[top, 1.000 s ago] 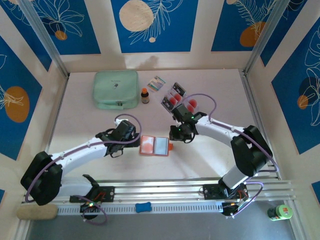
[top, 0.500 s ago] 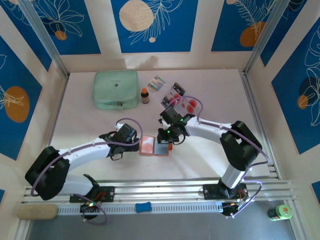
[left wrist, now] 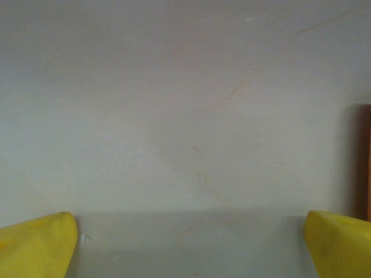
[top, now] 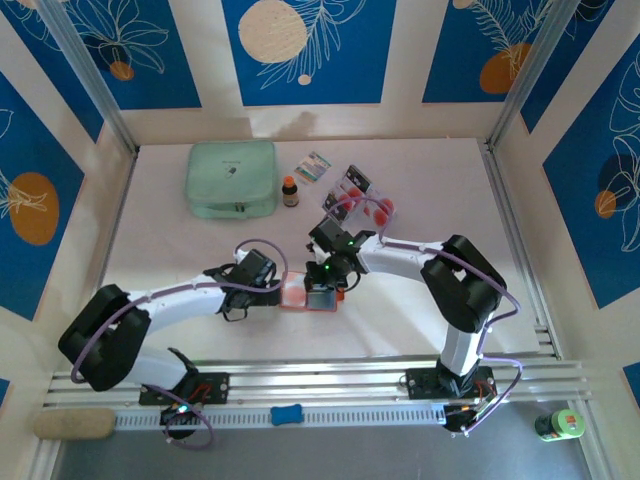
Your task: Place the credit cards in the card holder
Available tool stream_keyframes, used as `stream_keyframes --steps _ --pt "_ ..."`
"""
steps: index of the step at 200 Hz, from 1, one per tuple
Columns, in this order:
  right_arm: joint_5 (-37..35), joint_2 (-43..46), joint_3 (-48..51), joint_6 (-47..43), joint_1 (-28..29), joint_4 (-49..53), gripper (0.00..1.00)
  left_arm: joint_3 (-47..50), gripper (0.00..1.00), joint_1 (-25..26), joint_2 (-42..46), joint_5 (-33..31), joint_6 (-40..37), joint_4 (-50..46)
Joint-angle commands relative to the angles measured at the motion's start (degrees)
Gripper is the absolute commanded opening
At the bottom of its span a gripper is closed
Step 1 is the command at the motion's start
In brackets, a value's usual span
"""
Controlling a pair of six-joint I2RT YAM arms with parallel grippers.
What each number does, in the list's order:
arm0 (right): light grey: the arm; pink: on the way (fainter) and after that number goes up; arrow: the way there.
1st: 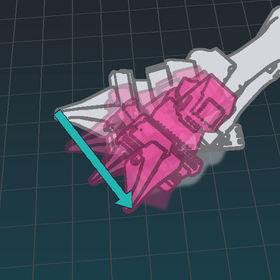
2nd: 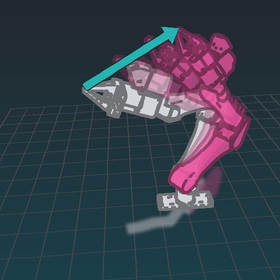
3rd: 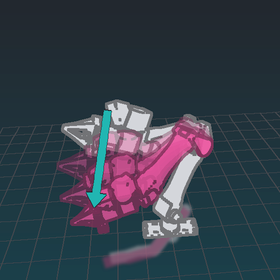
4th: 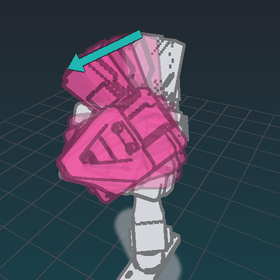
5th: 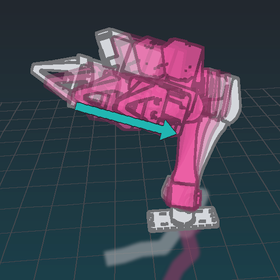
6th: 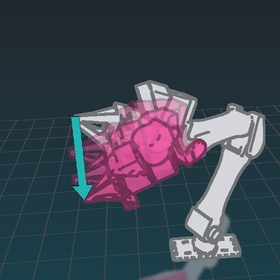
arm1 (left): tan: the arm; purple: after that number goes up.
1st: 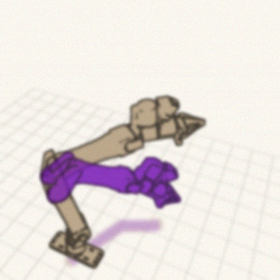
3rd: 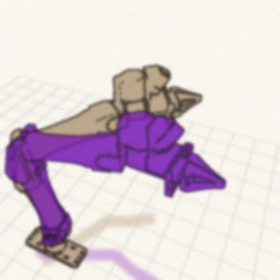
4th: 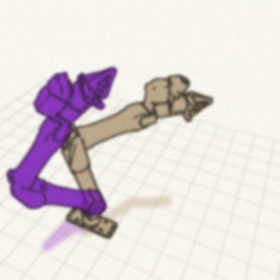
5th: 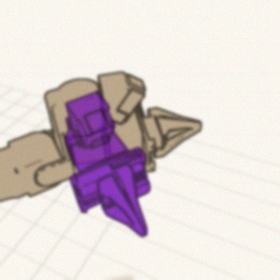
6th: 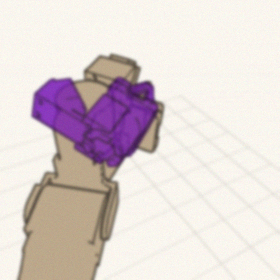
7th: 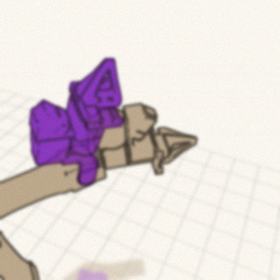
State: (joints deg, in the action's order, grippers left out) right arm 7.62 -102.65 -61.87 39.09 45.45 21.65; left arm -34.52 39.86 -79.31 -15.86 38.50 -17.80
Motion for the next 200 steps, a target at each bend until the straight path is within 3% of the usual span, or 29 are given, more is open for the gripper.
stream_keyframes --steps 1,200 --pt "1.85 -1.57 -1.67 0.81 0.67 -0.29 0.0 0.77 1.0 -0.39 -0.56 0.98 -0.61 0.82" --pt "2.58 -4.3 -4.05 0.25 1.48 1.08 0.0 1.49 1.0 -0.32 -0.92 1.37 0.06 1.72"
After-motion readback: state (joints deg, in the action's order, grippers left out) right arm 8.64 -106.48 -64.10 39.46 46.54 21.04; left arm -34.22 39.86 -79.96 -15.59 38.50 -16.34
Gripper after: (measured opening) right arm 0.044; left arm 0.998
